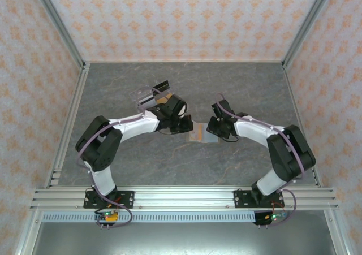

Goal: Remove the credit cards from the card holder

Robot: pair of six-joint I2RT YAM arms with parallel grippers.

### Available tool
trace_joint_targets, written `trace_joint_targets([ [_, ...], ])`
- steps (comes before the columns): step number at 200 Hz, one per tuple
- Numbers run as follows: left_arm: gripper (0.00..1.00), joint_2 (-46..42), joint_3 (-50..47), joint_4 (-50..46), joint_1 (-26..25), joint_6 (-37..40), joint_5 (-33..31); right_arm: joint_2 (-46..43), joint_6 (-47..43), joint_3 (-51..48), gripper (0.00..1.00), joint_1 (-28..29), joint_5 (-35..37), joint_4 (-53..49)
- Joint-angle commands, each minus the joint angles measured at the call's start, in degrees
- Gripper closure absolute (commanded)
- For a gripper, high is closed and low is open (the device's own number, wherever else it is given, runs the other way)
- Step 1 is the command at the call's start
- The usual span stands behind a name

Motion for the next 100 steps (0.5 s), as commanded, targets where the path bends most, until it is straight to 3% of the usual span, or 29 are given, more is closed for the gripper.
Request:
trace_joint_targets([
  [1,1.0,-4.37,4.17,-10.04,0.47,7.05,-6.54,-4.93,0.64,-0.45,0.68,-0.04,-2.87,2.94],
  [31,1.0,-7.05,9.29,-18.06,1.07,14.96,-14.71,-9.66,-0.06,-0.23,0.43,-0.01,-0.68,2.66],
  [60,1.0,-8.16,14.95,-23.99,2.5,23.0,-20.68,-12.36,-2.2,0.64,0.25,-0.11,1.3,1.02],
  [100,1.0,-7.04,19.05,-21.86,7.61,32.89,-18.96,-13.92,-5.2,-0.1,0.05,-0.09,1.82,2.61],
])
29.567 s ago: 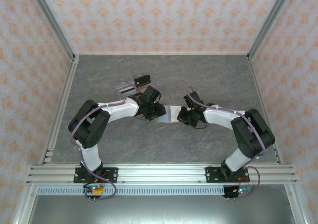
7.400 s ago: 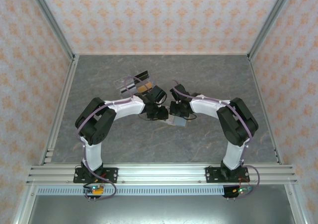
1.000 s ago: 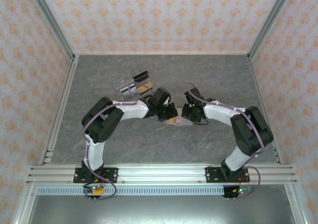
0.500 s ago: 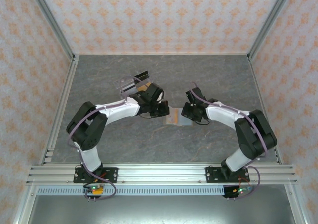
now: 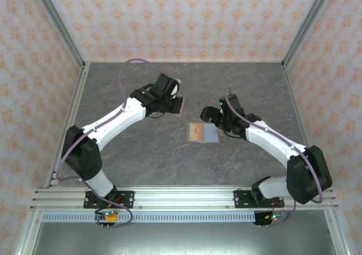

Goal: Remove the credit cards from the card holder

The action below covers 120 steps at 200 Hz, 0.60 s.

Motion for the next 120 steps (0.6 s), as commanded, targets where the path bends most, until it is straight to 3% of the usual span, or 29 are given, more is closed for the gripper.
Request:
trace_joint_targets([
  [1,1.0,0.42,2.77,-2.11,3.14,9.23,-2.07,-1.56,-2.43,-0.08,0.04,-0.11,2.0,0.65],
  [14,1.0,1.55,3.73,-0.68,4.8,12.1,-0.91,-1.82,-3.02,-0.17,0.0,-0.13,1.87,1.12],
  [57,1.0,4.76,6.27,-0.01,11.54,21.65,2.34,-2.31,-4.91,0.26,0.0,-0.63,1.74,-0.16],
  [120,1.0,8.66,10.55,-10.95,16.43,41.44,0.95,-2.22,-5.34,-0.05,0.01,-1.14,1.03,-0.93],
])
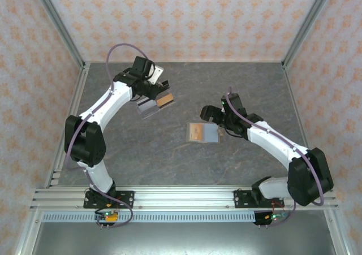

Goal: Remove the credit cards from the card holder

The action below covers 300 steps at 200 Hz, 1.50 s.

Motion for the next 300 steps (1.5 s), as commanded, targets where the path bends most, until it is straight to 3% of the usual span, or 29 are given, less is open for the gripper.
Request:
trace_joint_targets([
  [1,1.0,1.13,3.04,-6.75,0.37,11.04,-1.15,-1.21,-1.26,-0.02,0.01,-0.22,0.52,-0.87],
  [25,1.0,0.26,1.79,-5.39,0.52,17.82,-0.84,-0.87,-0.88,-0.13,0.01,-0.22,0.35,-0.43],
  [103,1.0,7.0,9.72,-11.98,0.69,25.43,-5.59,0.26,0.34,0.29,0.01,-0.24,0.17,-0.73],
  [205,1.0,8.26,9.5,-15.96,2.8,32.51,-8.28,0.52,0.12,0.9,0.01,-0.25,1.66,-1.92],
  [247,1.0,8.0,8.7,-17.4,3.42,34.15,-3.78,1.01,0.24,1.05,0.01,-0.26,1.23,-1.77],
  [300,1.0,8.8,7.69,-16.2,4.15,34.17,-5.08,1.19,0.49,0.97,0.01,-0.28,1.49,-1.74],
])
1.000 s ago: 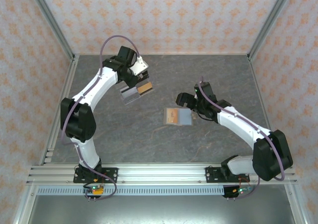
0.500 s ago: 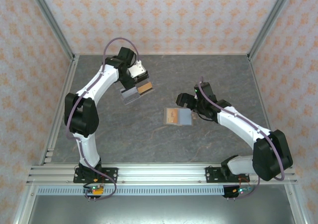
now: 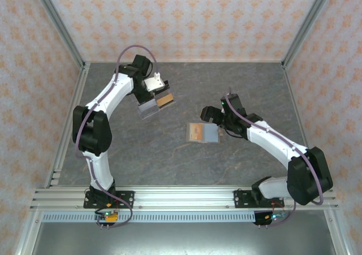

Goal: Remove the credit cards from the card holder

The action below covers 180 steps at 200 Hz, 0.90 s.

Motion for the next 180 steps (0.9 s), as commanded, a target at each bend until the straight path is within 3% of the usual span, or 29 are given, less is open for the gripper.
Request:
trace_joint_targets([
  [1,1.0,0.4,-0.7,-1.25,0.86,1.27,-0.77,0.57,0.41,0.97,0.01,-0.24,1.25,-0.89],
  [95,1.0,3.42,0.28,0.76,0.97,-1.18,-2.65,0.46,1.03,1.32,0.01,-0.22,2.47,-1.75],
  [150,0.79,3.72,0.54,2.28,0.97,-2.97,-2.28,0.38,0.91,1.59,0.01,-0.28,2.52,-1.9],
  [180,0.72,1.06,0.74,3.31,0.97,-4.54,0.05,0.34,0.71,1.67,0.01,-0.21,3.16,-2.52],
])
